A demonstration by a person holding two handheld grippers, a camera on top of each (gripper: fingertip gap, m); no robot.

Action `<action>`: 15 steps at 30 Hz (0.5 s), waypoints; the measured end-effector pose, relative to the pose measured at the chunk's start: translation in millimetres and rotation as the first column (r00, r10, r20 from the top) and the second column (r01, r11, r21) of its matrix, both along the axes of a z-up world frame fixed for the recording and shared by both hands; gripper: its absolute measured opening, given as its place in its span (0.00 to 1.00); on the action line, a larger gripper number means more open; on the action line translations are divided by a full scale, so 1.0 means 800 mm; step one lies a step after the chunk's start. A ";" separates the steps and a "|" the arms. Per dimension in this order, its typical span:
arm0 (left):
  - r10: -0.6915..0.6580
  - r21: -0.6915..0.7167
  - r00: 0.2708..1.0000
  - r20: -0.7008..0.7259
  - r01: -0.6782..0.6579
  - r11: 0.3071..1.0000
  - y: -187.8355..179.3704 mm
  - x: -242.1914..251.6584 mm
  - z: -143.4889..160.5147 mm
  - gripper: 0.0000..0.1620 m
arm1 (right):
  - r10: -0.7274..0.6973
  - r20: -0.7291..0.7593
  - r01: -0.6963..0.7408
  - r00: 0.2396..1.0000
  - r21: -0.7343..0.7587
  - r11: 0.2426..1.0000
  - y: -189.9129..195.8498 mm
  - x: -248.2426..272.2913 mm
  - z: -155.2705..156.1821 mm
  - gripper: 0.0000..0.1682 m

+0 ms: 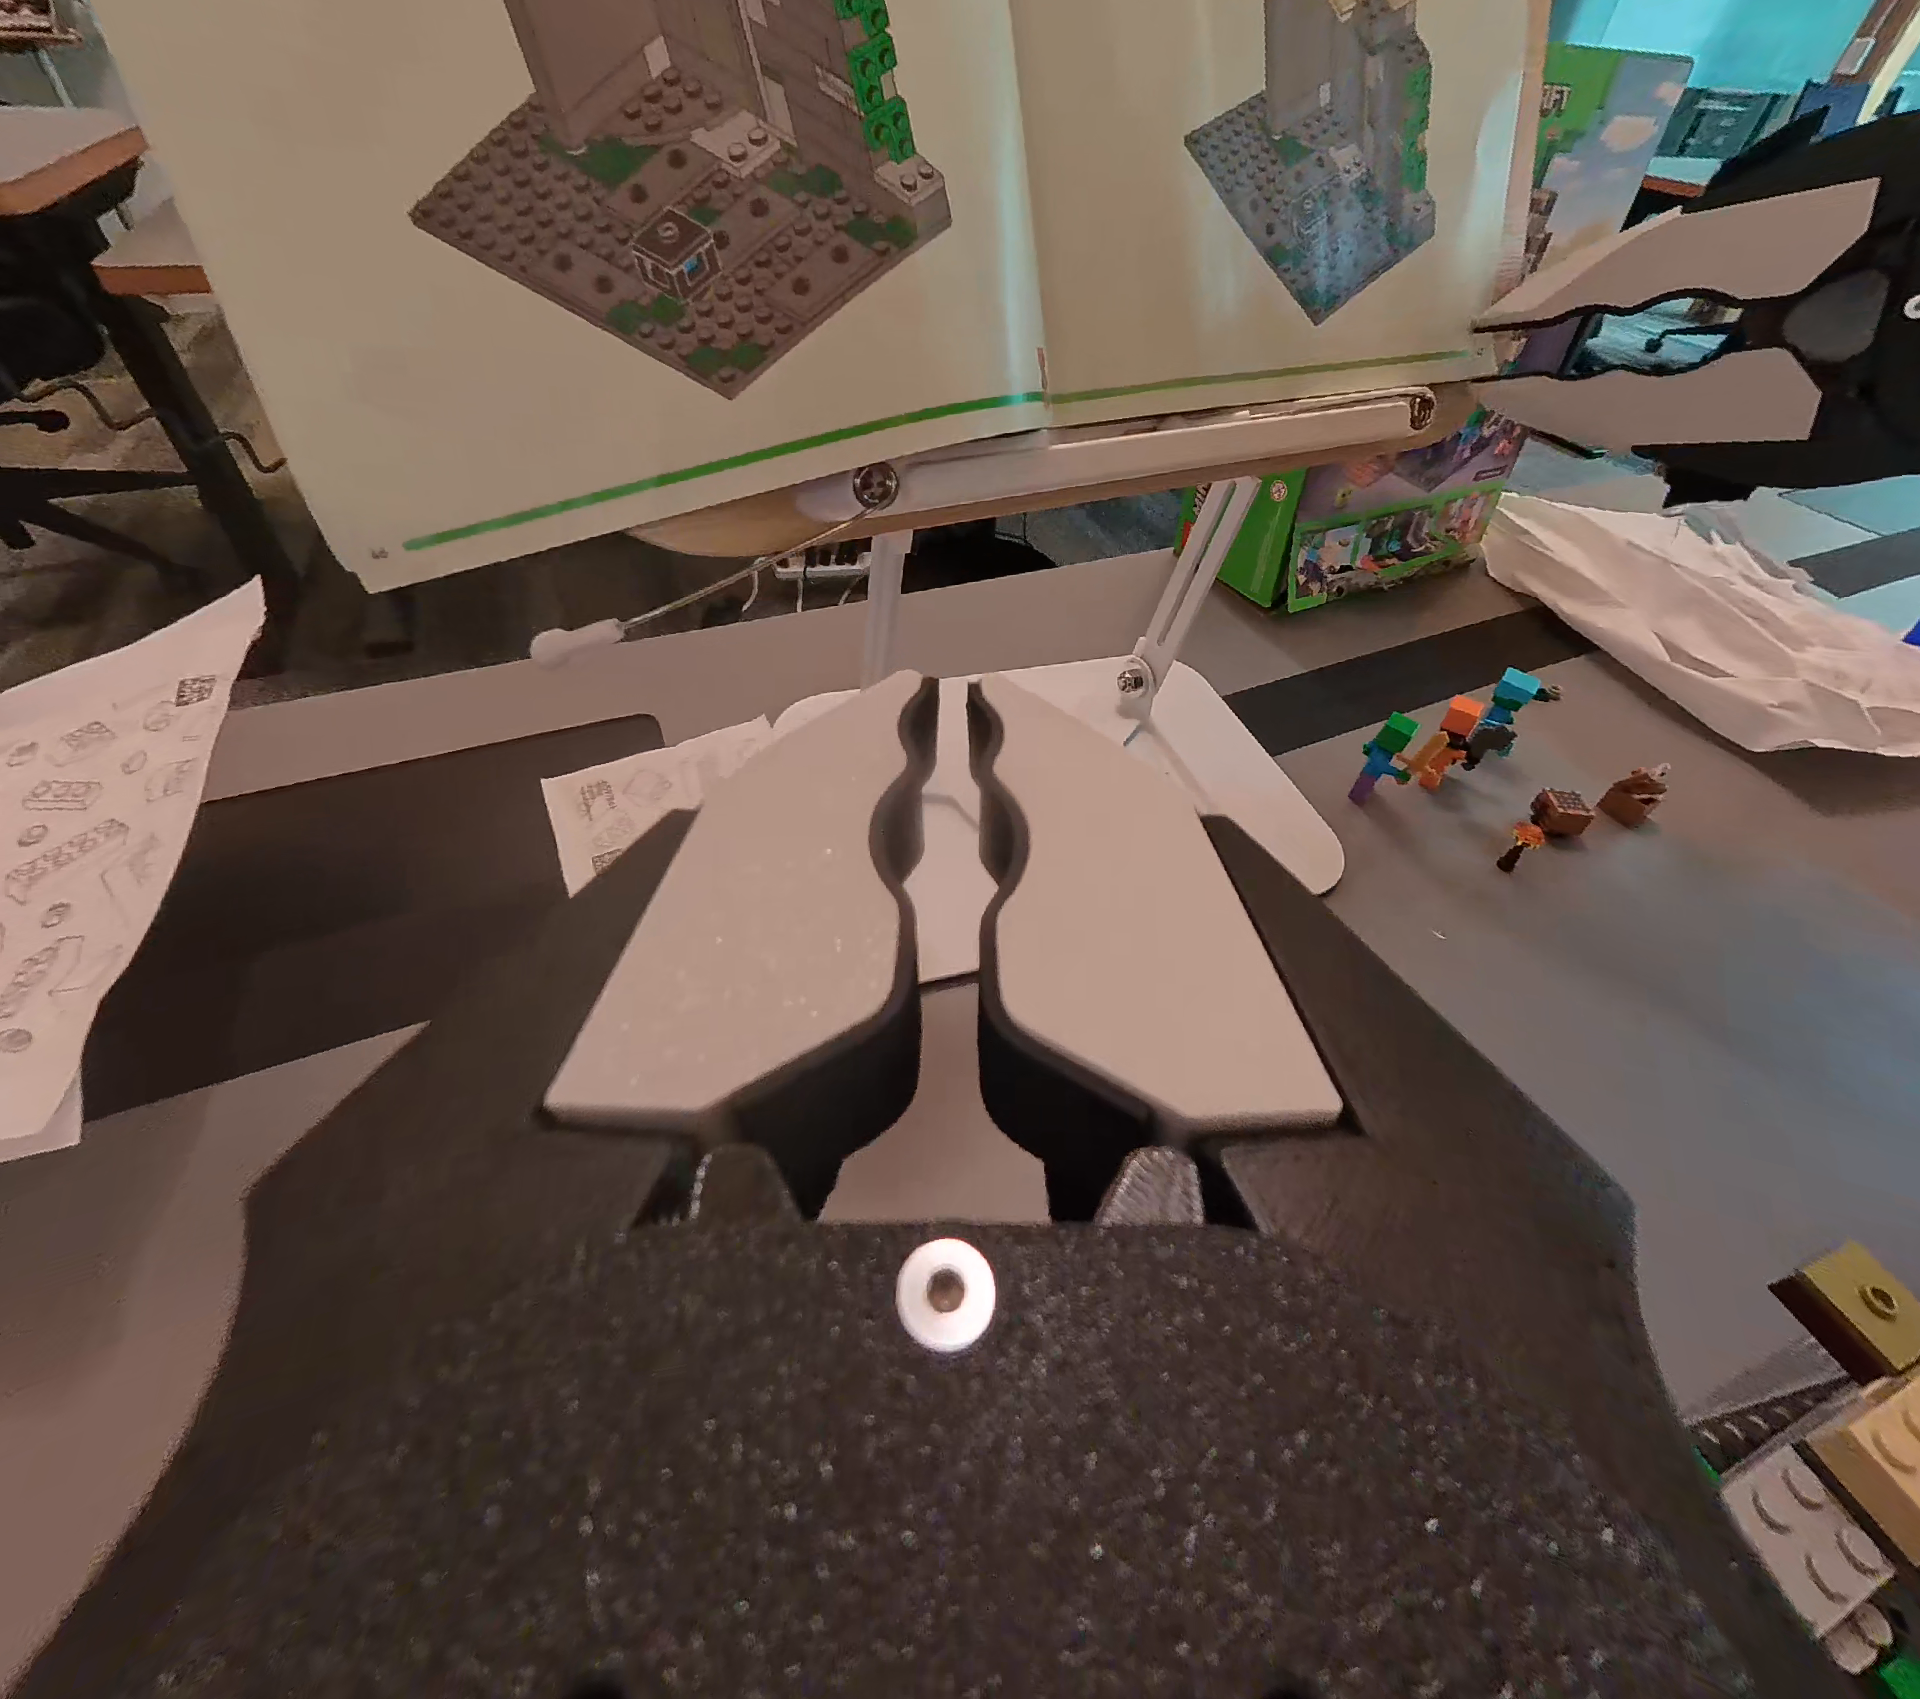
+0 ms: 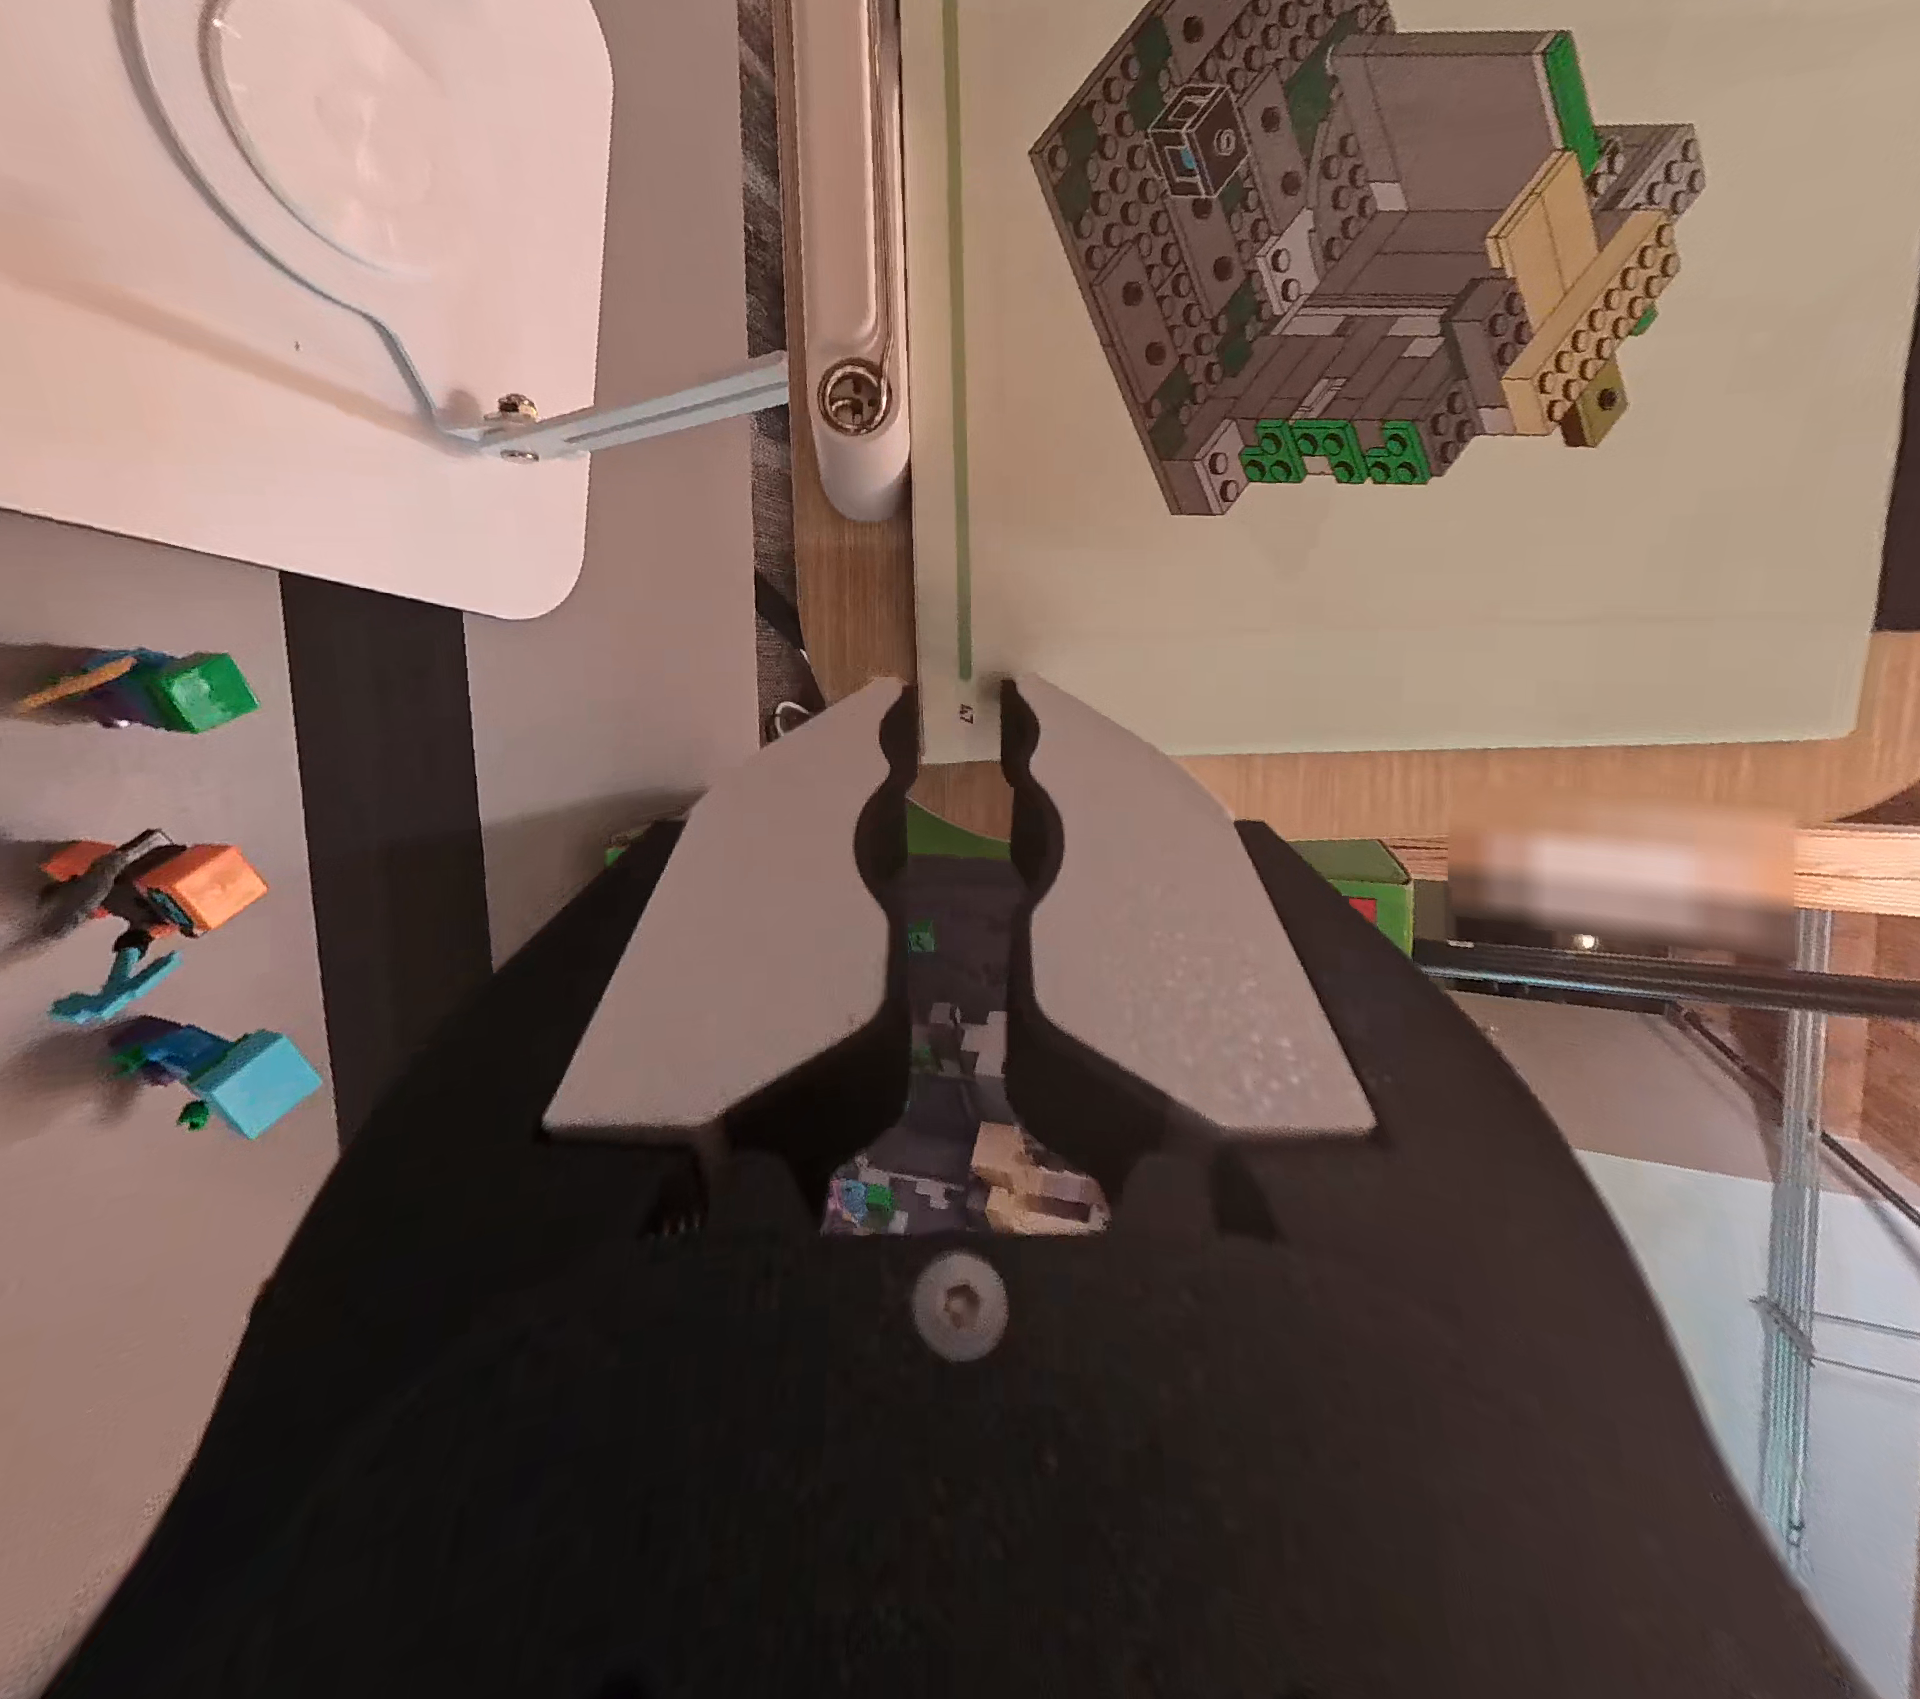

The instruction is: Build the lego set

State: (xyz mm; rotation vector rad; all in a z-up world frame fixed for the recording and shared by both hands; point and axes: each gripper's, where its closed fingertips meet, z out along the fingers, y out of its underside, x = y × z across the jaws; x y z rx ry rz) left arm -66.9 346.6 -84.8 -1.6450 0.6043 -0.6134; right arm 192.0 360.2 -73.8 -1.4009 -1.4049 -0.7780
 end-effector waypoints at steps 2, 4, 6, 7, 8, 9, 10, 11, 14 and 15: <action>-0.010 -0.003 1.000 -0.004 0.010 1.000 -0.001 0.003 -0.002 0.03 | 0.006 0.020 -0.005 1.000 -0.012 1.000 0.000 0.000 -0.001 0.08; -0.021 -0.004 1.000 -0.004 0.021 1.000 -0.003 0.006 -0.003 0.03 | 0.012 0.039 -0.012 0.999 -0.021 1.000 -0.001 0.000 -0.003 0.06; -0.031 -0.003 0.999 -0.010 0.031 1.000 -0.005 0.009 -0.005 0.03 | 0.022 0.066 -0.020 0.998 -0.026 0.999 -0.002 0.000 -0.005 0.04; -0.035 -0.001 0.999 -0.015 0.035 0.999 -0.006 0.011 -0.005 0.03 | 0.025 0.078 -0.023 0.997 -0.026 0.999 -0.002 0.000 -0.005 0.02; -0.039 0.001 0.999 -0.019 0.039 0.999 -0.008 0.012 -0.005 0.03 | 0.028 0.085 -0.026 0.996 -0.027 0.999 -0.003 0.000 -0.006 0.01; -0.044 0.003 0.999 -0.024 0.044 0.999 -0.009 0.013 -0.005 0.02 | 0.030 0.088 -0.028 0.996 -0.030 0.999 -0.003 0.000 -0.006 0.00; -0.050 0.004 0.998 -0.028 0.050 0.999 -0.010 0.015 -0.005 0.02 | 0.032 0.088 -0.029 0.996 -0.036 0.999 -0.004 0.000 -0.006 0.00; -0.054 0.006 0.998 -0.030 0.055 0.998 -0.011 0.016 -0.005 0.02 | 0.033 0.087 -0.030 0.996 -0.042 0.999 -0.005 0.000 -0.005 0.00; -0.066 0.010 0.997 -0.039 0.066 0.998 -0.014 0.018 -0.005 0.02 | 0.040 0.066 -0.035 0.997 -0.075 0.997 -0.010 -0.002 -0.003 0.00; -0.069 0.013 0.997 -0.042 0.070 0.997 -0.015 0.019 -0.004 0.02 | 0.044 0.057 -0.038 0.997 -0.086 0.996 -0.012 -0.002 -0.002 0.00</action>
